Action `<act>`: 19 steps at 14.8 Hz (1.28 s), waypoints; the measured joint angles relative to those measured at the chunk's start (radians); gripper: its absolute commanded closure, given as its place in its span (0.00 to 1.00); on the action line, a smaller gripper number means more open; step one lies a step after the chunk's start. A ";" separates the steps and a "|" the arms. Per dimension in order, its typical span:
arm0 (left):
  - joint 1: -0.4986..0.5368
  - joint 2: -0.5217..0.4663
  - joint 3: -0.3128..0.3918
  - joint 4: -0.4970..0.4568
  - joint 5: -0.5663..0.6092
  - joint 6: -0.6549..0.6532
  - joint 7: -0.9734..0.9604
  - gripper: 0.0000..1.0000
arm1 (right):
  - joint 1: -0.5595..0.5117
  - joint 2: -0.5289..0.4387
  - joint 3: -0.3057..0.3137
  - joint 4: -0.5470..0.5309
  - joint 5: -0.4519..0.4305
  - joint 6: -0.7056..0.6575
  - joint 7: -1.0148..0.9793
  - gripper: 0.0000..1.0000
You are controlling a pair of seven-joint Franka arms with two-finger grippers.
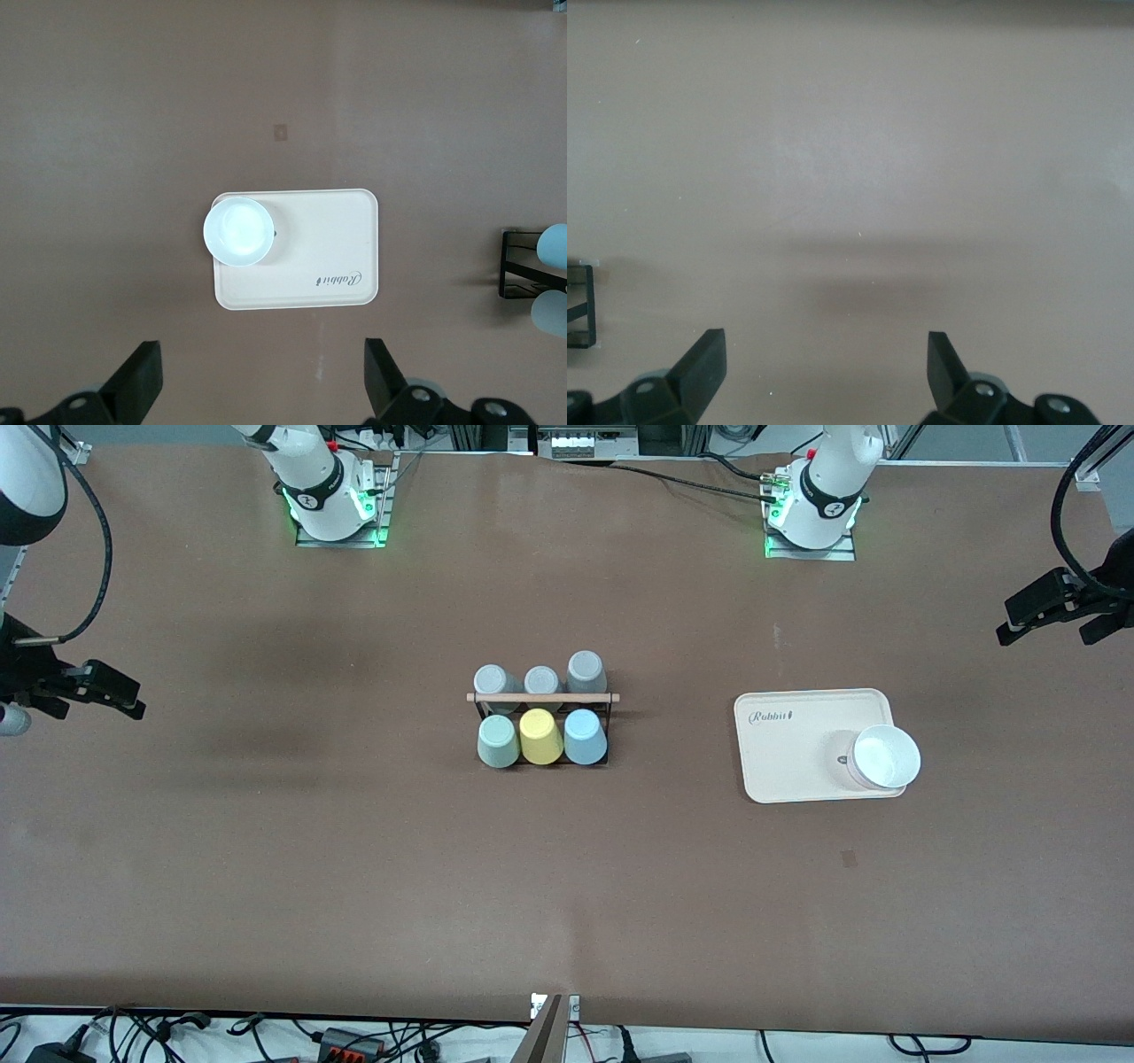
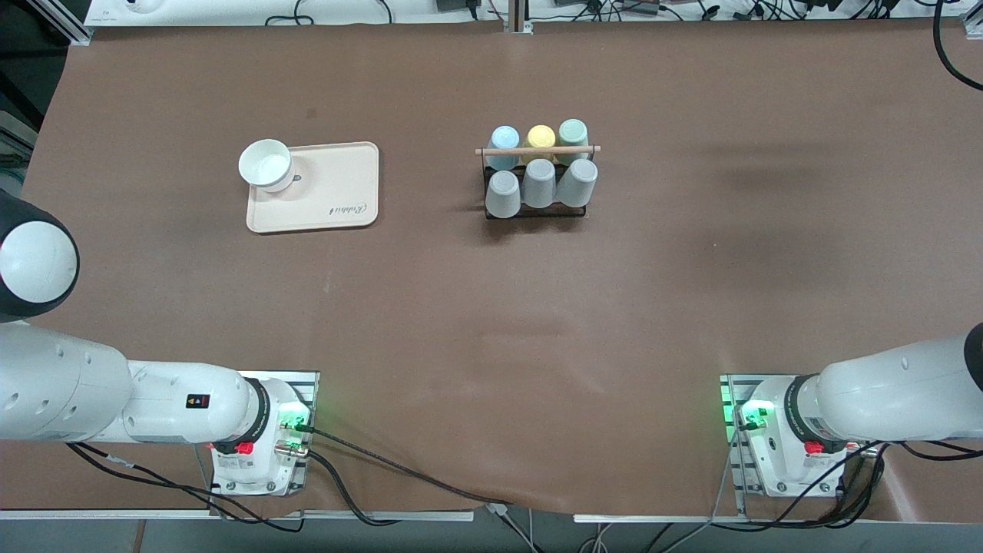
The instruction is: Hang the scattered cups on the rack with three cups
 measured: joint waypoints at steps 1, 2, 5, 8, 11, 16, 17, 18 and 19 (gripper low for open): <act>0.000 -0.004 0.000 -0.004 0.000 0.000 0.000 0.00 | 0.000 -0.020 0.000 -0.030 0.000 0.010 0.000 0.00; 0.000 -0.007 0.000 -0.008 0.000 0.000 0.000 0.00 | 0.000 -0.038 0.001 -0.055 0.000 0.016 0.000 0.00; 0.000 -0.009 0.000 -0.015 0.000 0.001 0.001 0.00 | 0.000 -0.062 0.001 -0.082 0.000 0.012 0.000 0.00; 0.000 -0.009 0.000 -0.017 0.000 0.002 0.001 0.00 | 0.000 -0.072 0.004 -0.077 0.000 -0.009 0.000 0.00; 0.000 -0.009 0.000 -0.017 0.000 0.002 0.001 0.00 | 0.000 -0.087 0.006 -0.065 0.000 -0.045 0.000 0.00; 0.001 -0.009 0.000 -0.017 0.000 0.002 0.002 0.00 | 0.004 -0.105 0.009 -0.064 0.000 -0.068 0.001 0.00; 0.001 -0.009 0.000 -0.017 0.000 0.003 0.002 0.00 | 0.006 -0.105 0.010 -0.064 0.000 -0.081 0.001 0.00; 0.001 -0.009 0.000 -0.017 0.000 0.003 0.002 0.00 | 0.006 -0.106 0.011 -0.064 0.000 -0.087 0.001 0.00; 0.001 -0.009 0.000 -0.017 0.000 0.003 0.002 0.00 | 0.006 -0.107 0.012 -0.064 0.000 -0.089 0.001 0.00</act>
